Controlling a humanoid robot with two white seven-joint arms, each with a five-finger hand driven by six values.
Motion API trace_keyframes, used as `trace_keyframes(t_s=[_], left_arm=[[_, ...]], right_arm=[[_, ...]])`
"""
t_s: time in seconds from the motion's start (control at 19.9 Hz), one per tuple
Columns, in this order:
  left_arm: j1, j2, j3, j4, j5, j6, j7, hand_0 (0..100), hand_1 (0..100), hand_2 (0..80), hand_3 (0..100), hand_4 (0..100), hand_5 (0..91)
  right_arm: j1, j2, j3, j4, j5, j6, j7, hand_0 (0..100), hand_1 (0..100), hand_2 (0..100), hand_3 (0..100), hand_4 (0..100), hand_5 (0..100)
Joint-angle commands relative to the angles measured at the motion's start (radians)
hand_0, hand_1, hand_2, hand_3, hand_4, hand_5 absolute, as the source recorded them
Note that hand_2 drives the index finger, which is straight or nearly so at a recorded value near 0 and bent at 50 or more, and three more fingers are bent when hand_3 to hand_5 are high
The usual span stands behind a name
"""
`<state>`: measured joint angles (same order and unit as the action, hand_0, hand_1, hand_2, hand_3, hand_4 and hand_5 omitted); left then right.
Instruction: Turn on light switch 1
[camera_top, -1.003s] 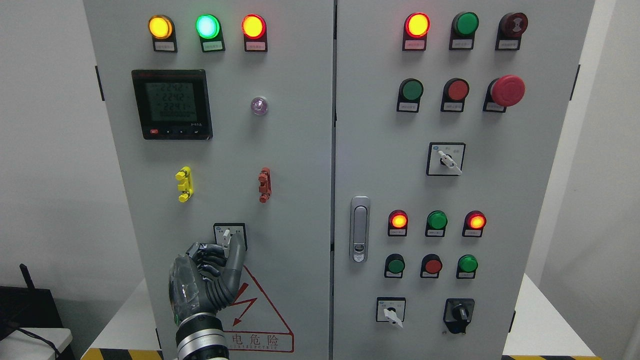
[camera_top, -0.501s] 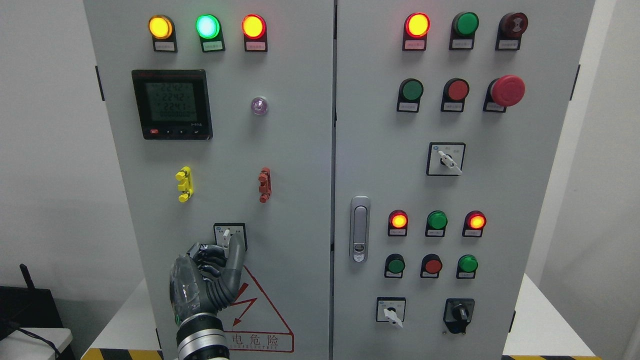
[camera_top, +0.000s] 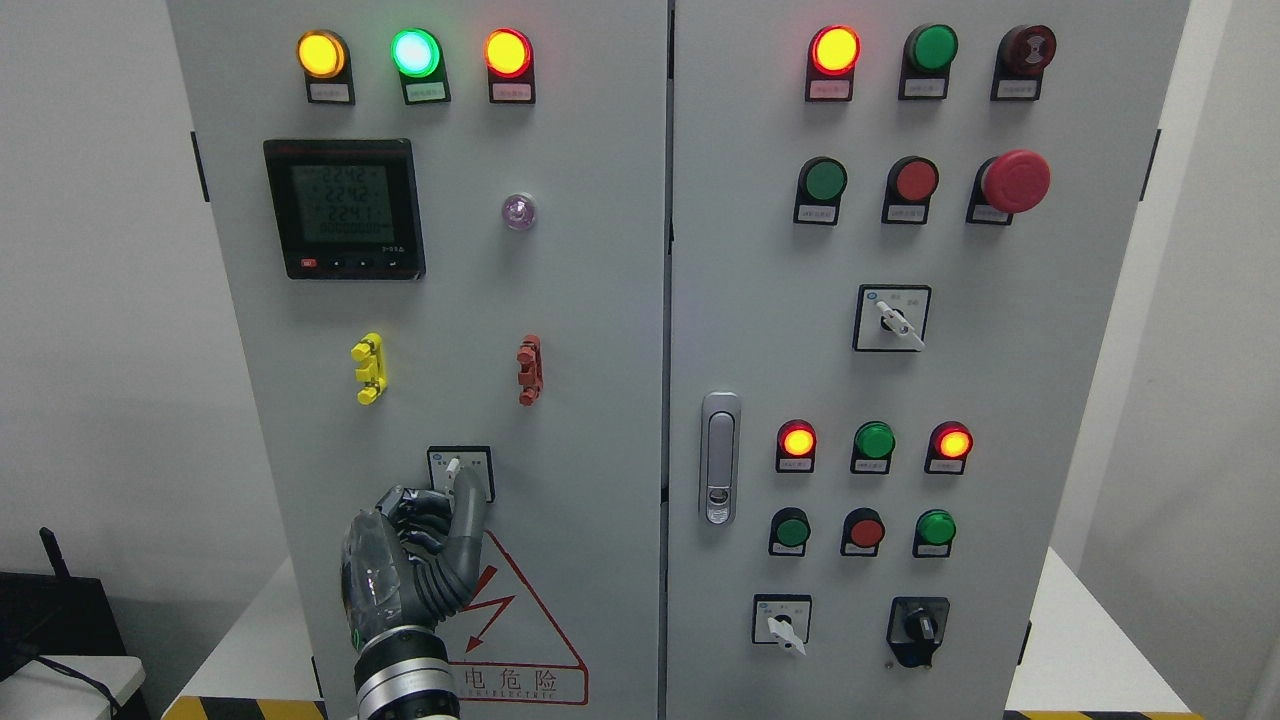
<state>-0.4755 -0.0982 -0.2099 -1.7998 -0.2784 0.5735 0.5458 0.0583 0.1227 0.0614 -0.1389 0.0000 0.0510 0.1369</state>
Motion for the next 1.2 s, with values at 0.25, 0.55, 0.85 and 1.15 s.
trace_keyframes(t_s=[0.25,0.55,0.85,1.15], left_arm=[[0.0,0.0,0.0,0.0,0.007,-0.003,-0.004,44,31,58.2,79,84,81.3],[0.0,0.0,0.0,0.0,0.018,-0.008,-0.003,47,28,58.2,79,84,81.3],[0.0,0.0,0.0,0.0,0.025,-0.009,-0.004,50,26,57.8,79,84,81.3],[0.0,0.0,-0.002,0.0,0.031,-0.011,-0.004,55,24,57.1,79,84,80.8]], right_arm=[[0.0,0.0,0.0,-0.001,-0.017,0.0,0.0,12,39,0,0,0,0],[0.0,0.0,0.0,-0.001,-0.017,0.0,0.0,12,39,0,0,0,0],[0.0,0.0,0.0,-0.001,-0.018,0.0,0.0,12,39,0,0,0,0],[0.0,0.0,0.0,0.001,-0.017,0.0,0.0,12,39,0,0,0,0]])
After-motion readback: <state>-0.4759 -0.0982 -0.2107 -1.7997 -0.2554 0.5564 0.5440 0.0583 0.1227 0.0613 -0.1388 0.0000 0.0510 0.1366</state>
